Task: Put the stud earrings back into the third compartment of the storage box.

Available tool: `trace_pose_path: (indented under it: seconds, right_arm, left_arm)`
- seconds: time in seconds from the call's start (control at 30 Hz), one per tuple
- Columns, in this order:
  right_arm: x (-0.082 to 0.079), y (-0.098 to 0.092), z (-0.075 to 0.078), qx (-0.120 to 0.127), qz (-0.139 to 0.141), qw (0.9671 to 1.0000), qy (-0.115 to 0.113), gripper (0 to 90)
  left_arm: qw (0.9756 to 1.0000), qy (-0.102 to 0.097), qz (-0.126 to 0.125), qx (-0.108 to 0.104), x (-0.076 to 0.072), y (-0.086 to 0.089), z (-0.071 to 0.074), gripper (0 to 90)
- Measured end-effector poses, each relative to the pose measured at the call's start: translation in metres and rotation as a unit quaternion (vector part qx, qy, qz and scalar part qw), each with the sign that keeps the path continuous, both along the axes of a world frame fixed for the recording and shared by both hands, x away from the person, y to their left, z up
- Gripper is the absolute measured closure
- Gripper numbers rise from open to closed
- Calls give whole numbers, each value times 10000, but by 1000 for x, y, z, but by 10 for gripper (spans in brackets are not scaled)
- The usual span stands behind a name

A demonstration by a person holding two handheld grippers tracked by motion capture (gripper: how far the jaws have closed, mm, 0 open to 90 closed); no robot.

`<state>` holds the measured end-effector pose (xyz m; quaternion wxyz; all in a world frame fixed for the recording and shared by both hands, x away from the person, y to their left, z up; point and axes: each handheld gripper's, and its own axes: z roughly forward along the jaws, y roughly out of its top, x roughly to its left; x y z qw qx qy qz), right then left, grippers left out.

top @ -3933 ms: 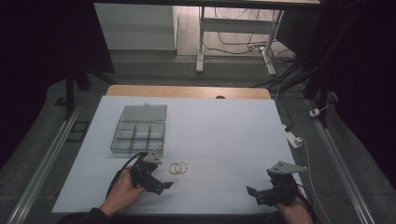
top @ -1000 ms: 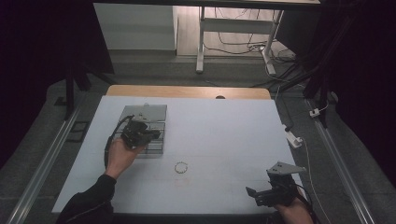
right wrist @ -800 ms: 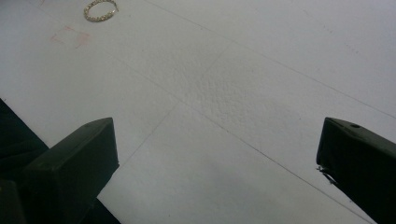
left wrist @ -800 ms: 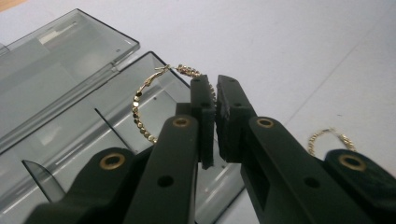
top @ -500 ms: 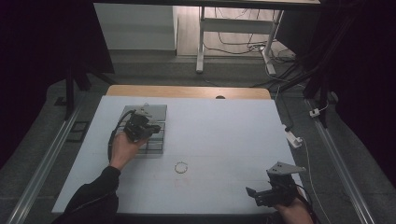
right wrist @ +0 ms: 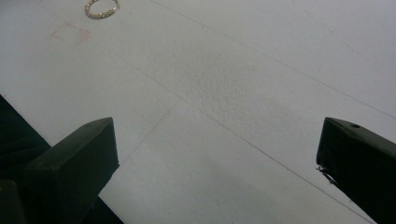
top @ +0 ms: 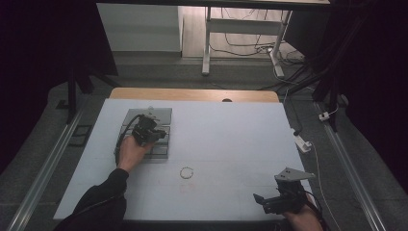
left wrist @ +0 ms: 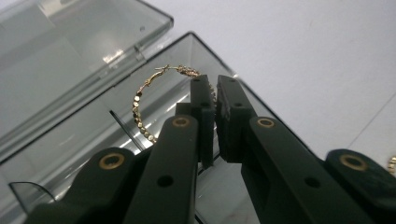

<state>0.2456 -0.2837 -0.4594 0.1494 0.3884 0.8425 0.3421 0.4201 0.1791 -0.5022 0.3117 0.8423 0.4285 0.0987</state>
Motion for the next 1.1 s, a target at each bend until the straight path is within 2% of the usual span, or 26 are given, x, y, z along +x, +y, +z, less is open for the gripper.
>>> trace_pose_path:
  seconds: [0.17, 0.23, 0.53, 0.6, 0.77, 0.8, 0.87, 0.9, 0.93, 1.0, 1.1]
  right_arm:
    - [0, 0, 0, -10, 8, 10000, -2, 0]
    - [-1, 0, 0, -11, 7, 10000, -7, 0]
    - [-1, 0, 0, -22, 19, 10000, -36, 0]
    - [-1, 0, 0, -25, 20, 10000, -36, 0]
    - [-1, 1, 0, -35, 28, 10000, -38, 0]
    - [-1, 1, 0, -35, 28, 10000, -38, 0]
    - [-1, 1, 0, -37, 26, 10000, -40, 0]
    - [-1, 1, 0, -37, 26, 10000, -40, 0]
    - [-2, 1, 0, -40, 29, 10000, -39, 0]
    - [-2, 1, 0, -54, 41, 10000, -45, 0]
    - [-2, 1, 0, -53, 37, 10000, -49, 0]
  left_arm:
    - [9998, 150, 12, 109, 3, -2, -8, 853]
    - [9997, 214, 41, 88, 4, -1, -9, 846]
    - [9998, 40, 179, -115, -1, 3, 2, 618]
    - [9997, -129, 100, -186, -6, 3, 8, 552]
    - [9994, -290, -68, -183, -13, 1, 13, 382]
    - [9993, -291, -62, -211, -15, 0, 14, 382]
    - [9990, -289, -125, -313, -18, 0, 17, 294]
    - [9988, -295, -130, -363, -21, -1, 18, 294]
    - [9985, -281, -128, -453, -25, -2, 21, 232]
    - [9984, -274, -139, -482, -27, -3, 22, 195]
    - [9978, -218, -281, -551, -33, -6, 24, 155]
